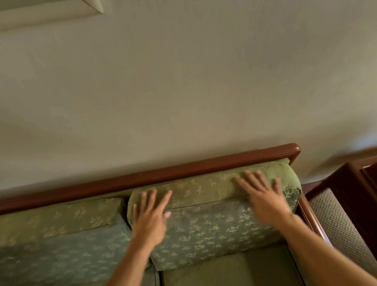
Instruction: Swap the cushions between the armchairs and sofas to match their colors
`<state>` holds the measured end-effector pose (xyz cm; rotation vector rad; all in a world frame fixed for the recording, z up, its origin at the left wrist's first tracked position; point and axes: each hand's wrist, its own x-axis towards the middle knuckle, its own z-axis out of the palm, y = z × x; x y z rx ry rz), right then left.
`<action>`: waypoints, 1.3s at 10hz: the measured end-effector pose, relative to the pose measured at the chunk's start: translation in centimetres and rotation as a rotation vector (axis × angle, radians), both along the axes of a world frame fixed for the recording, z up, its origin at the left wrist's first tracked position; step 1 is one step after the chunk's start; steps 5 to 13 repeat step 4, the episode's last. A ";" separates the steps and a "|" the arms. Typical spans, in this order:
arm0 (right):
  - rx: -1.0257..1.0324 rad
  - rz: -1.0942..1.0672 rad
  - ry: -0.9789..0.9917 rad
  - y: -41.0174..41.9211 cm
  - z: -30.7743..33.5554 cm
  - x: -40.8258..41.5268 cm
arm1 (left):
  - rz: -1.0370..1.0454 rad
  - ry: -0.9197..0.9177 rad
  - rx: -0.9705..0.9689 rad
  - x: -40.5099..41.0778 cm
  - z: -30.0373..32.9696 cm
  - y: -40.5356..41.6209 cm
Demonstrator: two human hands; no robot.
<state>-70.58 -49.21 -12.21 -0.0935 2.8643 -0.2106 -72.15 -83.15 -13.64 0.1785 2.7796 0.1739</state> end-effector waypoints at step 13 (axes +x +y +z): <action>-0.785 -0.440 0.222 -1.9 8.1 14.3 | 0.183 0.114 0.691 12.5 9.1 -8.2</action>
